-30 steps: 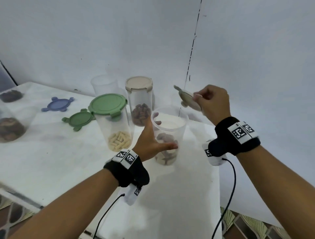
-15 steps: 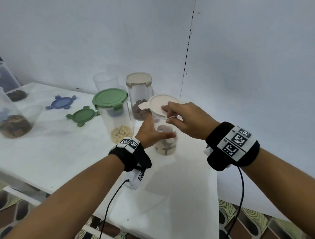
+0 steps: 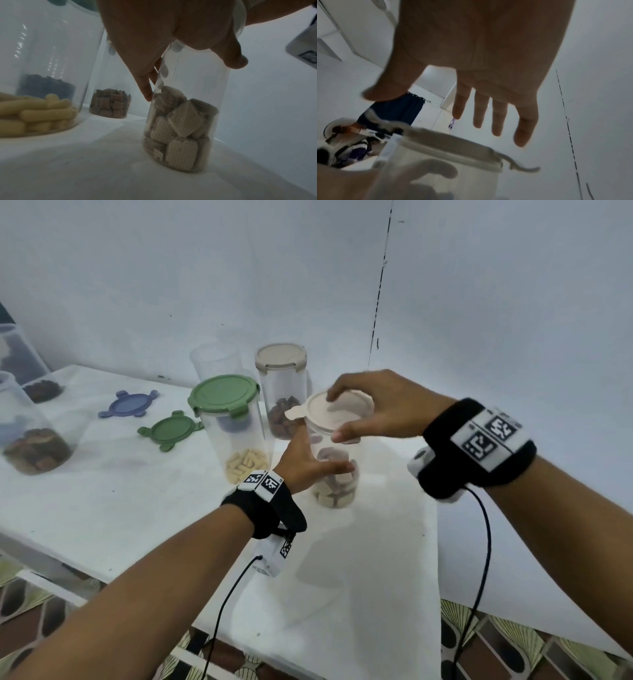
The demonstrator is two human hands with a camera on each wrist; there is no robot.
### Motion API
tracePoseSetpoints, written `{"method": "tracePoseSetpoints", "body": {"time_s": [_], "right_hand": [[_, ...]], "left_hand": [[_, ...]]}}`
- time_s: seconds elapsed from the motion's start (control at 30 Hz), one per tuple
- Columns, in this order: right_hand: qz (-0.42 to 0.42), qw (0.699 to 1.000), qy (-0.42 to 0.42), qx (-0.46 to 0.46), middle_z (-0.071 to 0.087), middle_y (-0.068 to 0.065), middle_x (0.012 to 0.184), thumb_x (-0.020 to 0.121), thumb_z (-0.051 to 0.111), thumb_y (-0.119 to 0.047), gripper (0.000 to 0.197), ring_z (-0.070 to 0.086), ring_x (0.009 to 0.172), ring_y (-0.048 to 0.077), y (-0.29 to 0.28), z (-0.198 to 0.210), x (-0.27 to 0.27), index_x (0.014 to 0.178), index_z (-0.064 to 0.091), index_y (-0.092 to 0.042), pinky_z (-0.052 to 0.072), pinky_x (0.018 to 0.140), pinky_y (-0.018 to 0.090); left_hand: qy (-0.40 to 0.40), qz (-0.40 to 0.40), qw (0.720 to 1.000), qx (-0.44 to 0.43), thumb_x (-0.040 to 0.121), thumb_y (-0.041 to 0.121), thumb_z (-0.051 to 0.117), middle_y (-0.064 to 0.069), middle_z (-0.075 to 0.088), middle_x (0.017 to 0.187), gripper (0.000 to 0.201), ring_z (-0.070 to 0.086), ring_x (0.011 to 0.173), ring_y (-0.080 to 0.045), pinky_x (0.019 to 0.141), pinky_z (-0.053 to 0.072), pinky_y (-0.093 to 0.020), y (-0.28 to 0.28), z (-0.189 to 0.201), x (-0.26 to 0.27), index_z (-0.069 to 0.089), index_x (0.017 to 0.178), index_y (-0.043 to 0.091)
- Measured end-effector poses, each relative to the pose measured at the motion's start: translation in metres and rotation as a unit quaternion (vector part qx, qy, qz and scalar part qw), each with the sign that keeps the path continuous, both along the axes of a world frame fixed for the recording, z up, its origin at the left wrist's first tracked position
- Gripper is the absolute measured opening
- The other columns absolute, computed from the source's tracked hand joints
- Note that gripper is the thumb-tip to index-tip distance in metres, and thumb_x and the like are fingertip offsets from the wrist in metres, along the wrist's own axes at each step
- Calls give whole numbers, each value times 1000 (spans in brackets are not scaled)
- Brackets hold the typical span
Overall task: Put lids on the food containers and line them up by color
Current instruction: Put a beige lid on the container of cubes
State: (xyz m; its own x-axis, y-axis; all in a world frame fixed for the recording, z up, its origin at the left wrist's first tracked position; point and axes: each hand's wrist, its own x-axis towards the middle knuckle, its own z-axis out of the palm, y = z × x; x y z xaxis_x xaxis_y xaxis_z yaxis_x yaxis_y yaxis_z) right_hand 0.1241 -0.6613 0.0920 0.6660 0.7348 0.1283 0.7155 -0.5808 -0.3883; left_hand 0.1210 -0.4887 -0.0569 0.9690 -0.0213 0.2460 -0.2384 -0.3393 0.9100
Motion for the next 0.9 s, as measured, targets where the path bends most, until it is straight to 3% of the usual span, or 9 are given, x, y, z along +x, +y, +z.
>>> {"method": "tracePoseSetpoints", "body": {"time_s": [0.1, 0.17, 0.3, 0.4, 0.47, 0.53, 0.7, 0.8, 0.9], "right_hand": [[-15, 995, 55, -87, 33, -12, 151, 66, 80, -48, 91, 31, 137, 8, 8, 8, 20, 143, 35, -30, 25, 105, 22], [-16, 983, 95, -158, 29, -13, 152, 58, 82, -55, 107, 28, 139, 10, 16, 7, 33, 146, 26, -31, 25, 111, 28], [-13, 973, 84, -217, 45, -5, 132, 51, 87, -52, 105, 49, 118, 18, 29, 5, 41, 137, 34, -24, 44, 100, 37], [-14, 972, 94, -215, 48, -6, 123, 51, 89, -44, 109, 53, 110, 18, 33, 3, 43, 138, 26, -25, 48, 93, 34], [-17, 974, 90, -206, 50, -6, 116, 52, 88, -40, 105, 55, 103, 18, 35, 0, 45, 135, 26, -24, 50, 79, 30], [-16, 980, 68, -186, 51, -4, 110, 54, 87, -35, 96, 57, 95, 18, 37, -4, 44, 130, 30, -21, 48, 67, 29], [-20, 990, 53, -128, 50, 0, 107, 54, 86, -29, 88, 57, 91, 20, 36, -12, 40, 125, 36, -18, 52, 70, 34], [-43, 989, 63, -125, 50, -1, 110, 52, 87, -41, 95, 56, 93, 19, 34, -10, 37, 128, 34, -20, 52, 78, 36], [-118, 982, 22, -148, 52, 3, 114, 46, 71, -75, 103, 55, 97, 23, 32, -14, 33, 126, 35, -21, 50, 82, 40]], "left_hand": [[1, -7, 1000, 9, 54, 54, 87, 5, 52, 138, 108, 48, 130, -10, 110, 40, -44, 2, 1, 1, 33, 142, 22], [5, -17, 1000, 13, 55, 53, 88, 4, 53, 138, 107, 49, 129, -12, 110, 40, -45, 3, 2, 2, 34, 142, 20], [4, -18, 1000, 10, 53, 55, 88, 1, 51, 138, 111, 49, 129, -13, 110, 41, -44, 4, 1, 2, 32, 142, 18], [3, -16, 1000, 9, 52, 51, 87, 8, 51, 134, 104, 49, 127, -10, 110, 41, -39, 4, 2, 1, 32, 137, 26], [-1, -14, 1000, 8, 53, 48, 84, 17, 49, 129, 98, 48, 125, -4, 109, 39, -32, 3, 5, -1, 28, 131, 33], [6, -12, 1000, 1, 52, 48, 84, 16, 49, 130, 98, 48, 125, -4, 109, 40, -34, 3, 5, -2, 28, 131, 33], [27, -7, 1000, 2, 51, 54, 89, 4, 53, 135, 113, 51, 127, -14, 107, 44, -44, 5, 2, 1, 30, 142, 22], [31, 2, 999, 26, 55, 47, 89, 5, 52, 135, 110, 51, 126, -11, 107, 44, -42, 6, 6, -2, 28, 143, 22], [-17, 87, 996, 11, 56, 40, 90, -1, 49, 133, 108, 51, 122, -15, 100, 47, -35, 6, 2, -10, 26, 140, 17]]}}
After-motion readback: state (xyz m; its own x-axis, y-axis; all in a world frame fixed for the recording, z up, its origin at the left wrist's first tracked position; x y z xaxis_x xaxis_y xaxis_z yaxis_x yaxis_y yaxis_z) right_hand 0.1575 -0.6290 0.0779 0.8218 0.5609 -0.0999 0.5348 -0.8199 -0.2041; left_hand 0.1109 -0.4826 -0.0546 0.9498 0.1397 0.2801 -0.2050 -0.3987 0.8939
